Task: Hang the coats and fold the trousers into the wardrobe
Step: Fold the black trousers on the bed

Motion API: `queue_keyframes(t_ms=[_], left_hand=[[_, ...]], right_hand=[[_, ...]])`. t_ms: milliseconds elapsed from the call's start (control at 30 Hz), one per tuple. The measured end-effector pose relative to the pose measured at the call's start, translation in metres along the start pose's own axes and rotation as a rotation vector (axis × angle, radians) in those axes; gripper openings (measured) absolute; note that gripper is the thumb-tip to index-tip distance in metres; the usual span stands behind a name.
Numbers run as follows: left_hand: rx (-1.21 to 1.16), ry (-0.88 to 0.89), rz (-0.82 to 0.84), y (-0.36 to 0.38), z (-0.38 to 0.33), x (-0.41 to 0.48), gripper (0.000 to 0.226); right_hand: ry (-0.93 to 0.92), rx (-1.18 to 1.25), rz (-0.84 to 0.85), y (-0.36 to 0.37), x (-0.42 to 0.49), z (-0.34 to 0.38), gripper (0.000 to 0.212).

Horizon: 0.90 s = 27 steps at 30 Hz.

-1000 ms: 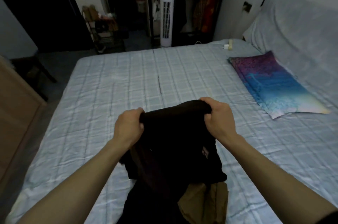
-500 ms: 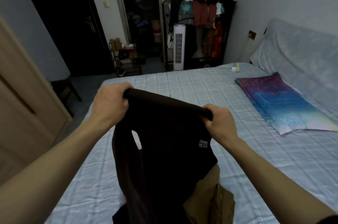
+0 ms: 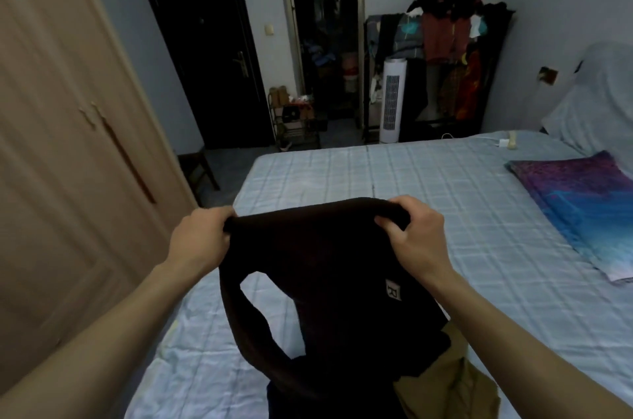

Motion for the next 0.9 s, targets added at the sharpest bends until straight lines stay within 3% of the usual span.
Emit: queue_keyframes(t_ms=[233,433,500,667,900], left_hand=[[-0.134,0.074,-0.041,-0.012,0.026,-0.022,0.017],[-0.362,0.457,-0.035,-0.065,-0.006,-0.046,0.071],[-0.413,0.510,-0.047,-0.073,-0.018,-0.055,0.078],[-0.612,0.454,-0.079,-0.070,-0.041,-0.070,0.045],[-0.519,0.500,-0.055,-0.068,-0.036,-0.071,0.016]], right_hand=[[-0.103,-0.019,-0.067,0.014,-0.011,0.081,0.019],[-0.223,-0.116,0.027,0.050,-0.060,0.139,0.025],[-0.223,-0.132,0.027,0.056,-0.074,0.149,0.027],[-0.212,-0.106,0.045,0.056,-0.098,0.173,0.032],[-0.162,0.033,0.061,0.050,-0.116,0.180,0.027]])
Point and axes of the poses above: each hand's wrist, its own x-axis towards the middle knuckle, its own y-axis out of the palm, z = x × y, the point moved 2 cm from there along x, towards the middle knuckle, and after that the axes turned 14 degrees about -z, right-handed, at the moved point
